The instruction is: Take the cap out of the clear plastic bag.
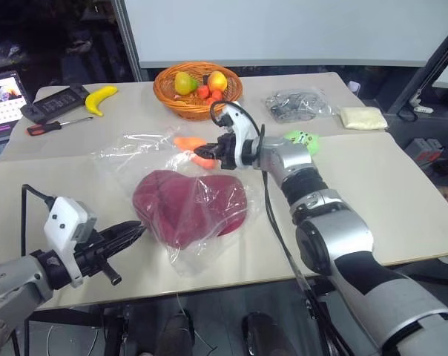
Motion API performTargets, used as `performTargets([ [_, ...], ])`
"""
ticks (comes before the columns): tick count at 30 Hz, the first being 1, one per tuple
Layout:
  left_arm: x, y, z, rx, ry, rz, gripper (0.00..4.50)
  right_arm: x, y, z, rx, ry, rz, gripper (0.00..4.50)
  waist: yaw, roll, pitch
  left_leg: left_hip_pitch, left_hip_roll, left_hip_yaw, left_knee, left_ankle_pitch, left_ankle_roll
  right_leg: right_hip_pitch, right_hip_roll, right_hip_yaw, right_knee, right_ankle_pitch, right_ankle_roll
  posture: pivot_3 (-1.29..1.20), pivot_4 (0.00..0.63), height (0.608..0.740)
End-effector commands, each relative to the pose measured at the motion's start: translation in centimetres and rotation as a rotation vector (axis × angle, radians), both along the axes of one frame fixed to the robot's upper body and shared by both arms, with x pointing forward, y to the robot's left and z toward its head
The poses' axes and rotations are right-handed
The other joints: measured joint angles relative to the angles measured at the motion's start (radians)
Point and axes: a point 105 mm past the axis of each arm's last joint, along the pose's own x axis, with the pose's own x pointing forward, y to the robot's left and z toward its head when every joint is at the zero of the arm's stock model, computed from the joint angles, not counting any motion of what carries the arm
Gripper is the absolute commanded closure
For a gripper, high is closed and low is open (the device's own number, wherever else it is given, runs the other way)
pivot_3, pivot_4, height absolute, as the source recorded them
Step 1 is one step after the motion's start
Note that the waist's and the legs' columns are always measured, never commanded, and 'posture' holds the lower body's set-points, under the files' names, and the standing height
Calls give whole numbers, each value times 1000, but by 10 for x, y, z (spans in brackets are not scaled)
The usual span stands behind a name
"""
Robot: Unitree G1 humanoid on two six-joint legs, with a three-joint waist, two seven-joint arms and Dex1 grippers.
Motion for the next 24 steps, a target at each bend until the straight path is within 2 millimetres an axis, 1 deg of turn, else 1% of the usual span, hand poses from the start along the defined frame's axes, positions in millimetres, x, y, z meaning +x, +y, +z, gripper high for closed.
performTargets([
  [1, -3, -3, 4, 9, -26, -16, 3924, 4, 5, 1, -55, -66, -44, 4457, 0, 0, 0, -1, 0, 0, 0, 0, 0, -1, 0, 0, 0, 0, 0, 0, 150, 740],
  [4, -4, -3, 4, 9, -23, -17, 3924, 10, 2, -10, -104, -64, -111, 4457, 1, 0, 0, -3, 0, 1, 0, 0, 0, -3, 0, 1, 0, 0, 0, 0, 150, 740],
  [6, -4, -4, 4, 7, -23, -18, 3924, 12, 0, -12, -104, -57, -136, 3664, 2, 0, 0, -6, 0, 1, 1, 0, 0, -6, 0, 1, 1, 0, 1, 0, 150, 740],
  [7, -4, -4, 4, 6, -22, -19, 3924, 12, 1, -12, -102, -58, -131, 3461, 2, 0, 0, -8, 0, 1, 1, 0, 0, -8, 0, 1, 1, 1, 1, 0, 150, 740],
  [9, -4, -4, 3, 5, -20, -19, 3924, 12, 1, -11, -98, -59, -136, 2737, 2, 0, 0, -8, 0, 1, 1, 0, 0, -8, 0, 1, 1, 1, 1, 0, 150, 740],
  [10, -4, -4, 3, 5, -19, -19, 3924, 14, 0, -11, -102, -65, -151, 2503, 2, 0, 0, -9, 0, 1, 1, 0, 0, -8, 0, 1, 0, 1, 1, 0, 150, 740],
  [11, -4, -4, 3, 5, -18, -19, 3924, 15, -1, -11, -112, -69, -159, 2017, 1, 0, 0, -9, 0, 1, 1, 0, 0, -8, 0, 1, 1, 1, 1, 0, 150, 740],
  [14, -3, -4, 2, 4, -17, -20, 3924, 15, -3, -11, -104, -48, -157, 1068, 1, 0, 0, -8, 0, 1, 1, 0, 0, -8, 0, 1, 1, 1, 1, 0, 150, 740],
  [18, -3, -4, 2, 7, -14, -21, 3924, 13, -3, -18, -84, -6, -152, 1068, 1, 0, 0, -8, 0, 1, 1, 0, 0, -8, 0, 1, 1, 1, 1, 0, 150, 740],
  [21, -2, -4, 2, 11, -14, -21, 3924, 15, -7, -28, -106, 14, -190, 1068, 1, 0, 0, -8, 0, 1, 1, 0, 0, -8, 0, 1, 1, 1, 1, 0, 150, 740],
  [24, -2, -4, 2, 10, -14, -23, 3924, 17, -9, -35, -88, 40, -231, 1068, 2, 0, 0, -8, 0, 1, 1, 0, 0, -8, 0, 1, 1, 1, 1, 0, 150, 740],
])
